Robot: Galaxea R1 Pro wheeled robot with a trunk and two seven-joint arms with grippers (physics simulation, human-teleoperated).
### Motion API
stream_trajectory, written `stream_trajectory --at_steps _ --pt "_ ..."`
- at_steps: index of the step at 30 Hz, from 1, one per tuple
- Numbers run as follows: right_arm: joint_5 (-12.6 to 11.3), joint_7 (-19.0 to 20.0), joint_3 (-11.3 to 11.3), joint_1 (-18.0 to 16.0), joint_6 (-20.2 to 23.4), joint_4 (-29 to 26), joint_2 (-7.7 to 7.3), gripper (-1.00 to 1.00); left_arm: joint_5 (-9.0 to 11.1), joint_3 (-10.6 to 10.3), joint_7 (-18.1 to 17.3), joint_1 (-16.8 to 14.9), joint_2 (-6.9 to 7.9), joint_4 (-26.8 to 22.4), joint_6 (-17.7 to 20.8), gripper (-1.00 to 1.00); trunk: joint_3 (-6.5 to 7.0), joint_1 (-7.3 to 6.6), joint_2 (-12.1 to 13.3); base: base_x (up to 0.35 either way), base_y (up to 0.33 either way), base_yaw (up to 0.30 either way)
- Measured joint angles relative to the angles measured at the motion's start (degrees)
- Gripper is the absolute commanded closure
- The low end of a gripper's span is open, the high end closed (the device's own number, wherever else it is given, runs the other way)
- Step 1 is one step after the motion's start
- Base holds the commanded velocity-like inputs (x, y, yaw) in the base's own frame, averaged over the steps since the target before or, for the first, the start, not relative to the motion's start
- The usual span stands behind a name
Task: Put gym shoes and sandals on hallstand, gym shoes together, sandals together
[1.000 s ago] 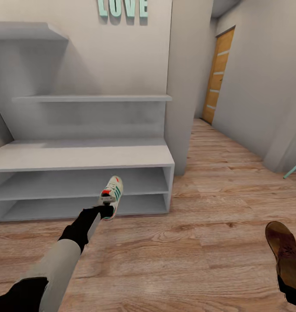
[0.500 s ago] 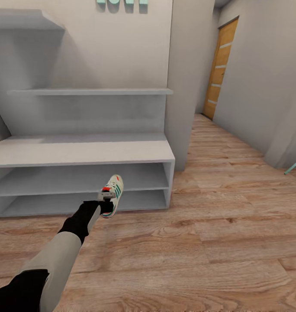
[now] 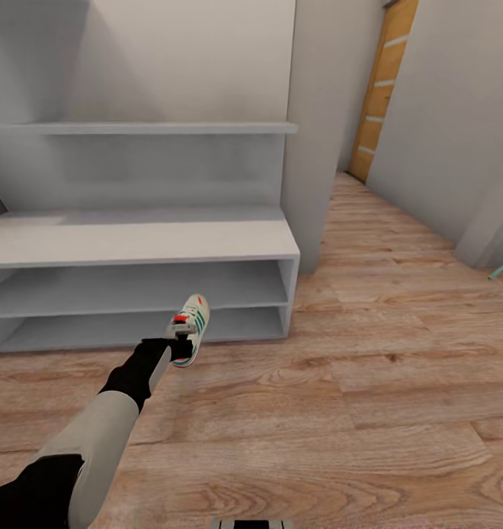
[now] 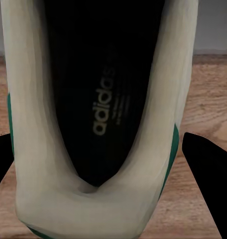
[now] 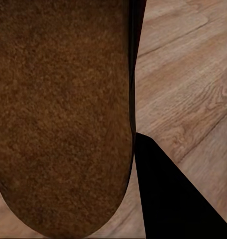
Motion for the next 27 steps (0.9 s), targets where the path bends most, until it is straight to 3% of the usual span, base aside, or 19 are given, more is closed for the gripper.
stream_trajectory --at_steps 10,27 --pt "0.04 -0.08 0.00 0.00 -0.05 0.04 0.00 1.00 -0.43 0.01 0.17 0.02 -0.02 -0.05 -0.30 1.00 -0.35 -0.01 0.00 0.026 0.000 0.000" --pt "0.09 -0.08 -0.07 0.01 -0.16 0.24 0.07 1.00 -0.56 -0.07 0.29 0.18 0.08 0.03 -0.37 1.00 -0.36 -0.03 0.00 0.266 -0.125 0.000"
